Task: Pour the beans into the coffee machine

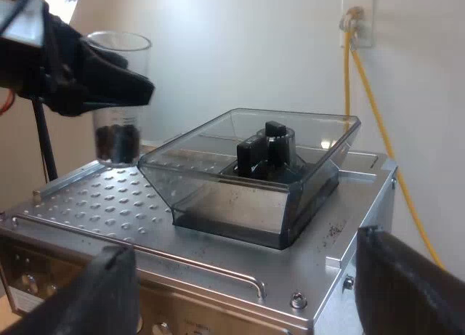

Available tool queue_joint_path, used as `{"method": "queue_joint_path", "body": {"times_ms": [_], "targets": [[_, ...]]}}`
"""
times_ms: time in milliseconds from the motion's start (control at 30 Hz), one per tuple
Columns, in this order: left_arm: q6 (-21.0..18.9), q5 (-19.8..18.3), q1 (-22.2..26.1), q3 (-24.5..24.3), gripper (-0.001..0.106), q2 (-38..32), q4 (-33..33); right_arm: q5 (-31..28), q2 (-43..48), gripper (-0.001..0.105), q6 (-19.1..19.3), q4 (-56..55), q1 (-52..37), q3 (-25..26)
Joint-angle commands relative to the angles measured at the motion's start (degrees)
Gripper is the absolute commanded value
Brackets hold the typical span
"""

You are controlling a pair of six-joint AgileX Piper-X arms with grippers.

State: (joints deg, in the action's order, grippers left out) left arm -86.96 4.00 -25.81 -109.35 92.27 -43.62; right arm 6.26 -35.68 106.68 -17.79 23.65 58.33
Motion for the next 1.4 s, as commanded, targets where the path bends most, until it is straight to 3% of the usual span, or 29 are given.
{"method": "queue_joint_path", "body": {"times_ms": [33,200,367,500,700,867,1033,1067,1233,1400], "targets": [[1.79,3.19,-1.84,-2.28,0.024,1.42,0.23,-0.01,0.48,0.064,0.67,0.73,0.04,0.81],[9.29,9.76,-3.74,-4.46,0.024,3.74,0.23,-0.01,0.48,0.064,0.67,-0.89,0.04,0.81],[10.67,10.94,-3.88,-4.59,0.024,4.56,0.33,-0.01,0.48,0.064,0.67,-1.08,0.04,0.81],[14.20,13.40,-4.01,-4.59,0.024,5.13,1.46,-0.01,0.48,0.064,0.67,-1.08,0.04,0.81],[22.19,13.40,-4.01,-4.59,0.024,5.12,1.59,-0.01,0.48,0.064,0.67,-1.08,0.04,0.81],[24.46,13.29,-4.40,-4.59,0.025,5.12,2.28,-0.01,0.48,0.064,0.67,-1.08,0.04,0.81],[38.10,13.29,-6.91,-4.59,0.030,5.59,2.95,-0.01,0.48,0.064,0.67,-1.08,0.04,0.81],[39.09,13.40,-7.03,-4.59,0.030,5.62,3.11,-0.01,0.48,0.064,0.67,-1.08,0.04,0.81],[49.04,20.83,-9.17,-4.59,0.030,6.86,6.65,-0.01,0.48,0.064,0.67,-1.08,0.04,0.81],[56.37,23.60,-9.35,-4.59,0.030,7.86,7.92,-0.01,0.48,0.064,0.67,-1.08,0.04,0.81]]}}
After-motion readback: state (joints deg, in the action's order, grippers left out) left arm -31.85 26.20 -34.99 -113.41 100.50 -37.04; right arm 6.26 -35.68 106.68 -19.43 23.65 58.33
